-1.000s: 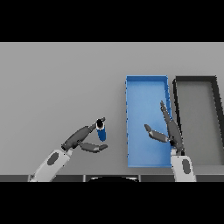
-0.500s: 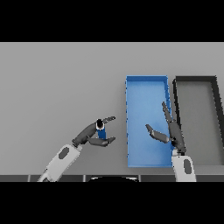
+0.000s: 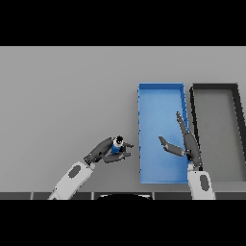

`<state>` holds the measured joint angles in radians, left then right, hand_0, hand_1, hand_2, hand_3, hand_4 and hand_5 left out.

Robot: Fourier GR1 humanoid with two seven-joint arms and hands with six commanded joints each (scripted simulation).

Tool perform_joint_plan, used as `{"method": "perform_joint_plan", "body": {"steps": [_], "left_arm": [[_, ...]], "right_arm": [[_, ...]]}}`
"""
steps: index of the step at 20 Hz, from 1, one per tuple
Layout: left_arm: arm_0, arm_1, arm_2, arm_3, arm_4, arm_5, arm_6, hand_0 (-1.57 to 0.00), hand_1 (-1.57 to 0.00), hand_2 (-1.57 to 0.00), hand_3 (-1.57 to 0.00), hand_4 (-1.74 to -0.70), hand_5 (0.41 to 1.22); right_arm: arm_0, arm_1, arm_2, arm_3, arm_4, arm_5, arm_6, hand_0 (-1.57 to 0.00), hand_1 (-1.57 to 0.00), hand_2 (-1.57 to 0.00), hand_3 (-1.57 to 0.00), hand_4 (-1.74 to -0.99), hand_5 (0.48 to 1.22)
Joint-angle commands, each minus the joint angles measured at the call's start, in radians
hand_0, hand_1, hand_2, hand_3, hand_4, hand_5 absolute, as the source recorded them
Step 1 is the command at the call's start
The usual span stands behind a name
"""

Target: Pick up the blue pipe and place it into the blue bin.

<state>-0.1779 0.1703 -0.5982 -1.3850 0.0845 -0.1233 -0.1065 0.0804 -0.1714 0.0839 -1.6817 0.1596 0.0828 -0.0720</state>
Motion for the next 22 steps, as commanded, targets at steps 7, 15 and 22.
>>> {"method": "perform_joint_plan", "body": {"steps": [7,15,22], "left_arm": [[-0.001,-0.039,0.003,-0.05,-0.03,0.03,-0.076,-1.51,-1.52,-1.53,-1.52,-1.49,1.202],[-0.054,-0.07,0.015,-0.165,-0.038,0.006,-0.02,-1.56,-1.56,-1.56,-1.56,-1.47,1.218],[-0.065,-0.097,0.017,-0.175,-0.058,-0.036,0.041,-1.57,-1.57,-1.57,-1.57,-1.47,1.22]], "right_arm": [[-0.011,-0.011,-0.01,0.012,-0.004,0.003,0.019,0.0,0.0,0.0,0.0,-1.158,0.552],[-0.003,-0.021,-0.005,0.006,0.019,-0.001,0.002,0.0,0.0,0.0,0.0,-1.128,0.564],[0.024,-0.004,-0.001,-0.016,0.033,-0.027,-0.004,0.0,0.0,0.0,0.0,-1.122,0.578]]}}
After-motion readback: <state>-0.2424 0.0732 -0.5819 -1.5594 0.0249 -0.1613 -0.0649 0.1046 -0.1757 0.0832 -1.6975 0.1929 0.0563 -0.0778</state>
